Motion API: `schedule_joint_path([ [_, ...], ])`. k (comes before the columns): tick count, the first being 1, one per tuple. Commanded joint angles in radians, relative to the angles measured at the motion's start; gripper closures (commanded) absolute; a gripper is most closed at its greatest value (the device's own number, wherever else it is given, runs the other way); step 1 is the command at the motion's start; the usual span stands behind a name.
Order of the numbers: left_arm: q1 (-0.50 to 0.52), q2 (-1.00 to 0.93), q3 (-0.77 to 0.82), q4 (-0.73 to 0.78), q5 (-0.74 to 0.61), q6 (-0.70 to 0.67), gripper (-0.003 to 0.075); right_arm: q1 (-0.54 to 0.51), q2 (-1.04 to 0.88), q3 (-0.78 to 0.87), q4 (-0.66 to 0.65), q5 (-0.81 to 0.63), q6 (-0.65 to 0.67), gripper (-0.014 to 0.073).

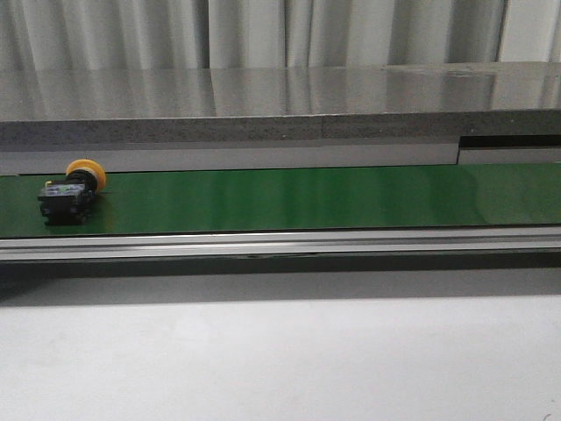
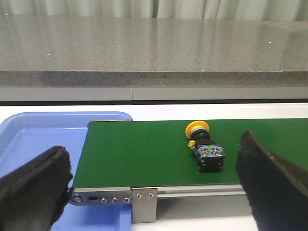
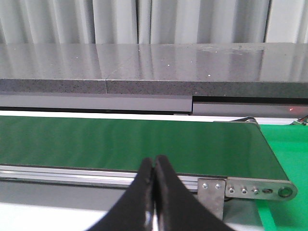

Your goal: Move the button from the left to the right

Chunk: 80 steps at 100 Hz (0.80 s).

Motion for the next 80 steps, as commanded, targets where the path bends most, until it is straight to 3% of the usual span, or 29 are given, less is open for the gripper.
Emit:
schedule_joint_path([
  [1,-0.009,-0.023,-0.005,-0.013,-0.075,-0.002,0.0051,-0.005,-0.014,-0.018,-0.006,-0.082,0.0,0.0662],
  [32,-0.009,-0.027,-0.003,-0.013,-0.075,-0.002,0.0052,-0.005,-0.014,-0.018,-0.006,-0.082,0.0,0.0662],
  [41,-0.009,-0.027,-0.003,-0.013,-0.075,-0.002,0.0099,-0.005,-0.014,-0.018,-0.006,-0.082,0.0,0.0662],
  [53,-0.009,-0.027,-0.003,-0.012,-0.075,-0.002,0.0248,-0.005,-0.014,-0.018,-0.006,-0.082,0.0,0.0662],
  [80,-0.009,-0.027,-0.003,-0.012,-0.075,-0.002,0.0696,-0.005,-0.014,-0.018,-0.006,-0.082,0.0,0.0662],
])
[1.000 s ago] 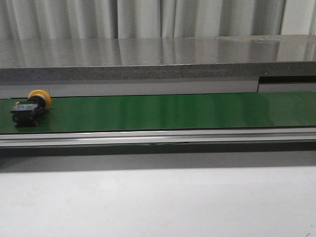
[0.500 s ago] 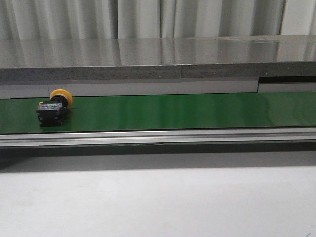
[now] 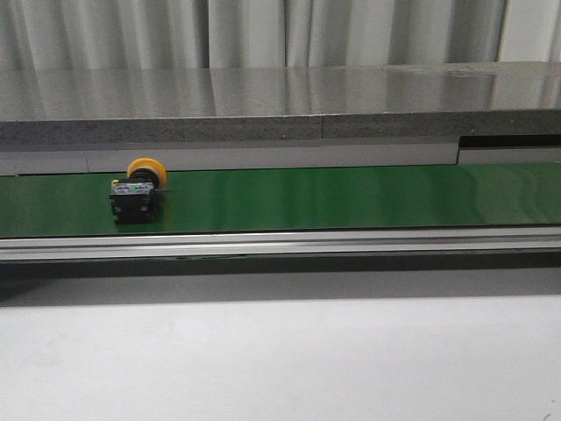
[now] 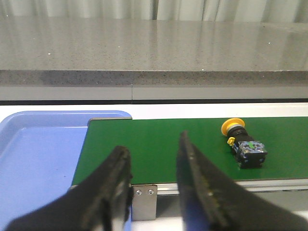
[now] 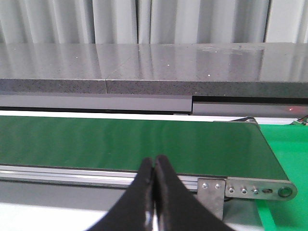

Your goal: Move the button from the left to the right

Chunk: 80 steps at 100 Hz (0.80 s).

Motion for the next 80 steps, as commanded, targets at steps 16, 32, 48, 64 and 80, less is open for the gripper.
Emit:
schedule_joint_path([
  [16,-0.009,0.006,-0.027,-0.01,-0.077,-0.003,0.0741,-0.005,-0.014,-0.018,-0.006,-0.082,0.0,0.0662],
  [32,-0.009,0.006,-0.027,-0.01,-0.077,-0.003,0.0741,-0.005,-0.014,-0.018,-0.006,-0.082,0.0,0.0662],
  [48,-0.009,0.006,-0.027,-0.01,-0.077,-0.003,0.0741,-0.005,-0.014,-0.018,-0.006,-0.082,0.0,0.0662],
  [64,-0.009,0.006,-0.027,-0.01,-0.077,-0.003,0.0741,-0.005,-0.014,-0.018,-0.006,-0.082,0.0,0.0662],
  [80,-0.009,0.006,-0.027,-0.01,-0.077,-0.003,0.0741,-0.005,-0.014,-0.018,-0.006,-0.083,0.0,0.0662],
])
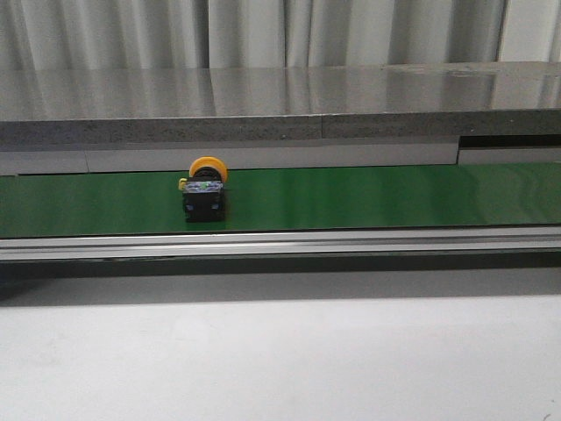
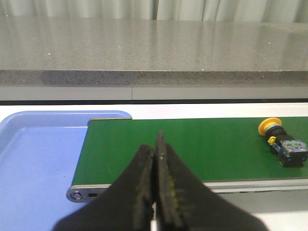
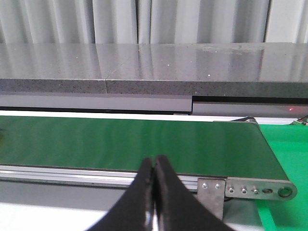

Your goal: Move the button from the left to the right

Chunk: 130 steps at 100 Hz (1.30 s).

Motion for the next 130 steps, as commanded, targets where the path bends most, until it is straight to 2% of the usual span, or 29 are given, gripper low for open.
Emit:
schedule_joint_path([
  [1,-0.009,0.006,-0.027,-0.01,-0.077,-0.005,0.0741,-0.005,-0.014,-0.018,-0.006,-0.083,0.0,0.0662],
  [47,-0.009,0.006,-0.027,-0.01,-0.077,-0.005,0.0741,-0.005,-0.014,-0.037,-0.001,-0.07,0.0,0.0662],
  [64,-0.009,0.006,-0.027,-0.01,-0.077,-0.005,0.0741,-0.005,-0.013,-0.128,0.016,0.086,0.0,0.0662],
  [93,-0.009,0.006,-0.027,-0.01,-0.077,-0.005,0.0741,-0.005,0.003,-0.297,0.016,0.221,0.0,0.0662],
  [110,-0.009,0.006,-0.027,-0.01,-0.077,-0.005,0.0741,-0.005,0.129,-0.418,0.016,0.369,0.0,0.0662],
  [130,-0.009,0.006,-0.027,-0.01,-0.077,-0.005,0.0741,-0.005,0.368,-0.576,0.027,0.529,0.0,0.0662],
])
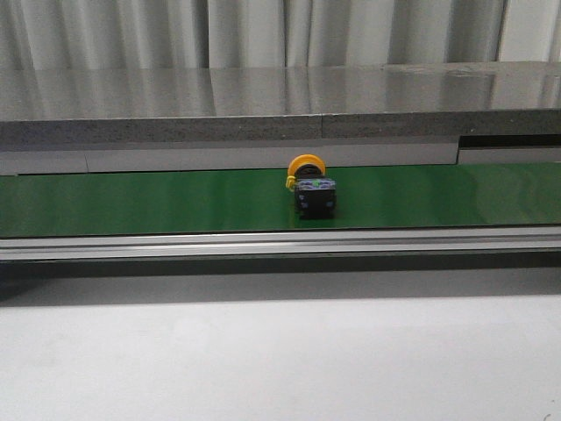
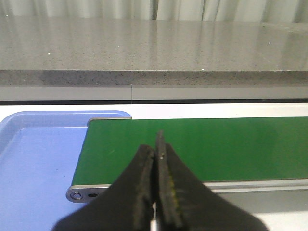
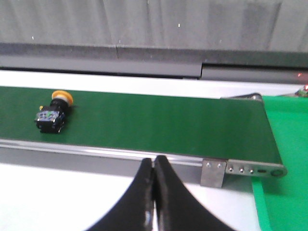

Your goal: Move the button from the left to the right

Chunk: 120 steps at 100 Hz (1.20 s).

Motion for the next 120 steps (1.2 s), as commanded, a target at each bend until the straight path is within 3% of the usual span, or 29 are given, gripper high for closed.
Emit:
schedule_joint_path([
  [1,-0.009,0.006,-0.027,-0.01,-0.077,-0.005,0.0741,-0.005,0.121,-0.109,0.012,0.012,0.0,0.0662],
  [20,-0.009,0.006,-0.027,-0.01,-0.077,-0.005,0.0741,-0.005,0.35,-0.247,0.014,0.133,0.0,0.0662],
  [63,-0.009,0.006,-0.027,-0.01,-0.077,-0.005,0.0741,-0.005,0.535,-0.296,0.015,0.11,0.0,0.0641],
  [72,-0.009,0.006,-0.027,-0.01,-0.077,-0.005,0.0741,-0.005,0.536,-0.296,0.015,0.108,0.0,0.0526],
  [89,-0.009,0.006,-0.027,-0.01,-0.077,-0.005,0.0741,-0.005,0.536,-0.296,0.015,0.091,-0.001,0.012],
  [96,-0.009,0.006,-0.027,-0.01,-0.077,-0.005,0.0741,-0.005,0.536,-0.296,0.015,0.07,-0.001,0.0003],
  [103,-0.009,0.006,-0.027,-0.01,-0.077,-0.005,0.0741,-0.005,0.536,-0.296,0.015,0.039,-0.001,-0.0043],
  [120,-0.009,0.006,-0.027,-0.01,-0.077,-0.005,0.0741,-0.005,0.579,-0.317,0.015,-0.004,-0.001,-0.0042],
])
